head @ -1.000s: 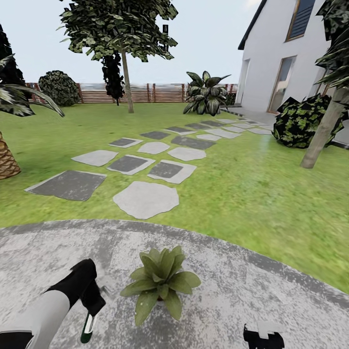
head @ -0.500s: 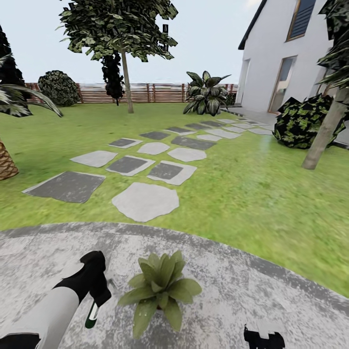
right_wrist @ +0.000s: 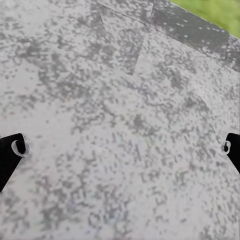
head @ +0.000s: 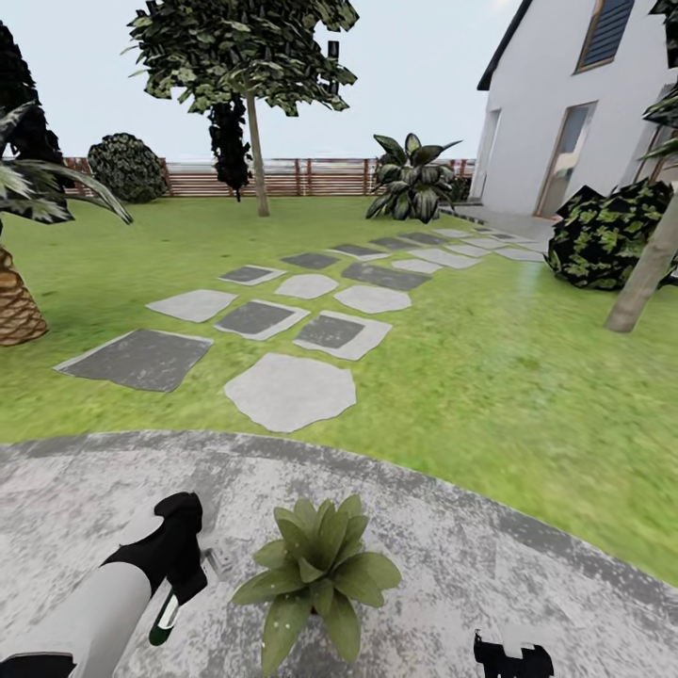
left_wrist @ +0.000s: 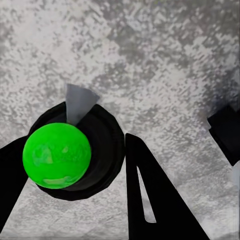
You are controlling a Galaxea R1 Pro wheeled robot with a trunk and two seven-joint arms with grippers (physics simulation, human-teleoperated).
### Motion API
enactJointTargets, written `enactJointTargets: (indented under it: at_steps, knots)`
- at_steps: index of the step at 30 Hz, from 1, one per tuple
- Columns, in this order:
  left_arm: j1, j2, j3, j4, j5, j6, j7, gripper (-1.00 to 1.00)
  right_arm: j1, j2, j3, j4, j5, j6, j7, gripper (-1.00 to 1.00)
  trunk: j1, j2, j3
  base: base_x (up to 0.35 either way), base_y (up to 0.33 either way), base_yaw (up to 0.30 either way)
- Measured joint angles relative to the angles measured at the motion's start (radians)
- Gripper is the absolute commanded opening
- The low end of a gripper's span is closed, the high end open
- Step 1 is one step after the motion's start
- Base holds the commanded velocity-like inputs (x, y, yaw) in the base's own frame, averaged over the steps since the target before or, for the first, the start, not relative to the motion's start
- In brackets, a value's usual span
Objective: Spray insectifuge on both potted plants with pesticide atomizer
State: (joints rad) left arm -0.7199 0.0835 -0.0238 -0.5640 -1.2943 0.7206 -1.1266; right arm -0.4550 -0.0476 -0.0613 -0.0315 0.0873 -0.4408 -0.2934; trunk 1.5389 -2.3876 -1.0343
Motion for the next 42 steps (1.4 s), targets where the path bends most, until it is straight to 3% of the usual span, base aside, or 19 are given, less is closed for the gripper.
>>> enactJointTargets:
  at_steps: [13,25,31,42]
  knots:
    - [0.025,0.003,0.01,0.011,-0.005,0.002,0.002,-1.0,0.0,0.0,0.0,0.0,-0.001,0.0,-0.002,1.0,0.0,0.0,-0.008,-0.089,-0.059,0.042]
    - [0.021,0.029,0.009,0.004,-0.005,0.034,0.007,-1.0,0.0,0.0,0.001,0.0,0.0,0.0,-0.001,1.0,0.0,0.0,-0.017,-0.047,-0.017,0.217]
    - [0.02,0.022,0.009,0.003,-0.003,0.036,0.006,-1.0,0.0,0.0,0.001,0.0,0.0,0.0,-0.001,1.0,0.0,0.0,-0.02,0.034,-0.008,0.094]
    - [0.018,0.013,0.01,-0.001,0.006,0.036,0.005,-1.0,0.0,0.0,0.0,0.0,-0.001,-0.002,-0.003,1.0,0.0,0.0,-0.021,-0.027,-0.259,0.056]
